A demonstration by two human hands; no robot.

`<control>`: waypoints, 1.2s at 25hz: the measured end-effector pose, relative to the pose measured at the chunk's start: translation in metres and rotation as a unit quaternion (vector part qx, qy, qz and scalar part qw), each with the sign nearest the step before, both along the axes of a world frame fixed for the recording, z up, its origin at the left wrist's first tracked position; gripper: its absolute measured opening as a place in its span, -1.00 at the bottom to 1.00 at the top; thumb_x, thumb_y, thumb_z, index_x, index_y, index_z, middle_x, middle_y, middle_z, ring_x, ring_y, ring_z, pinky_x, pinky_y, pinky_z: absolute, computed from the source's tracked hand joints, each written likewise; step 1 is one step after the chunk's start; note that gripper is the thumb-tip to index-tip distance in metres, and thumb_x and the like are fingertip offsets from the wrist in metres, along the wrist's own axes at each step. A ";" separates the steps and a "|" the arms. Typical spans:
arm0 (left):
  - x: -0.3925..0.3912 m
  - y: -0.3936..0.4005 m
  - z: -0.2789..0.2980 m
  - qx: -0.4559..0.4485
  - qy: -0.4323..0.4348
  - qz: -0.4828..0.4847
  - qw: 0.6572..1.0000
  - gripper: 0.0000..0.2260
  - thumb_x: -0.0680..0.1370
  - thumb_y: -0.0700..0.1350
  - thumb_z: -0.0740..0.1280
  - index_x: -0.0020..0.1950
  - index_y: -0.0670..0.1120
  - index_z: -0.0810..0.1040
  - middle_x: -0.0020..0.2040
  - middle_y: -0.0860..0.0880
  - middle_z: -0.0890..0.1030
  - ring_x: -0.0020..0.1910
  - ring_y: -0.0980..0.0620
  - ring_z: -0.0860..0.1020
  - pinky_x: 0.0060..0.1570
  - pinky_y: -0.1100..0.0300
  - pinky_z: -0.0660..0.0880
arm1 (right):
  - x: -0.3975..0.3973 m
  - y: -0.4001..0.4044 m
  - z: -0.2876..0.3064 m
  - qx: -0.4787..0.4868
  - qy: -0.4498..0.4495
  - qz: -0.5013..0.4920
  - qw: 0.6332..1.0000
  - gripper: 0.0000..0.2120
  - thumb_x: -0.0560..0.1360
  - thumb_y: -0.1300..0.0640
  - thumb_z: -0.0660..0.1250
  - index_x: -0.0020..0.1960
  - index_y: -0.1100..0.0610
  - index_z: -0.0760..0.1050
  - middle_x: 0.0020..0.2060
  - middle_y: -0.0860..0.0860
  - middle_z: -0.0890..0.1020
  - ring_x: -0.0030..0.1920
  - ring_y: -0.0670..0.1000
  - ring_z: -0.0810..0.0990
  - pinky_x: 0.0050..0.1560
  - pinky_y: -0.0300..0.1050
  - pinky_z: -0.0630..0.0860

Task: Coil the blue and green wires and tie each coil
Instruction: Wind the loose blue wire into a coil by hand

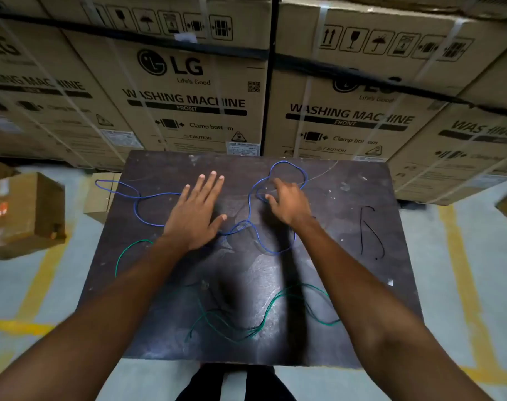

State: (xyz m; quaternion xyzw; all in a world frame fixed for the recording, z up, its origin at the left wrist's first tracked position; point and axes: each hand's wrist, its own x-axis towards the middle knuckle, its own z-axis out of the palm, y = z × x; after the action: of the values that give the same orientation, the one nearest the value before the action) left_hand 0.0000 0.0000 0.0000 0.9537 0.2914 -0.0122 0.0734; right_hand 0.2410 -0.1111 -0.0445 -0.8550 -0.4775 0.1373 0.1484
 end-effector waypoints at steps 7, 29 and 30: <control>-0.032 0.006 -0.017 -0.029 0.015 0.059 0.998 -0.29 0.63 0.13 0.21 0.68 -0.02 -0.06 0.69 -0.03 0.04 0.66 -0.10 0.00 0.57 -0.18 0.13 | -0.006 0.046 -0.005 -0.041 0.042 -0.020 0.998 -0.84 0.50 0.26 0.31 0.07 0.17 0.55 0.00 0.32 0.65 0.05 0.36 0.62 -0.04 0.11 0.53; 0.099 -0.051 0.059 -0.267 -0.221 -0.014 0.938 -0.73 0.58 0.15 0.30 0.19 0.11 0.66 0.29 0.11 0.66 0.37 0.02 0.55 0.36 -0.02 0.46 | -0.003 -0.098 0.152 0.346 0.482 -0.158 0.789 -0.81 0.50 0.50 0.38 -0.05 0.24 0.58 -0.32 0.06 0.63 -0.37 -0.02 0.65 -0.24 -0.19 0.62; 0.102 -0.054 0.065 -0.274 -0.236 -0.011 0.932 -0.74 0.56 0.19 0.30 0.12 0.12 0.67 0.18 0.15 0.70 0.24 0.06 0.63 0.26 -0.02 0.52 | -0.001 -0.107 0.156 0.353 0.489 -0.155 0.782 -0.82 0.50 0.50 0.38 -0.04 0.25 0.58 -0.31 0.05 0.64 -0.36 -0.01 0.65 -0.24 -0.19 0.62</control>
State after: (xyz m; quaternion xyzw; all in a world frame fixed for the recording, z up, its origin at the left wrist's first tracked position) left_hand 0.1018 -0.0538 0.0654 0.8751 0.2404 0.1330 0.3983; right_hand 0.2395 -0.2179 0.1119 -0.6235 -0.2167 0.3336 0.6730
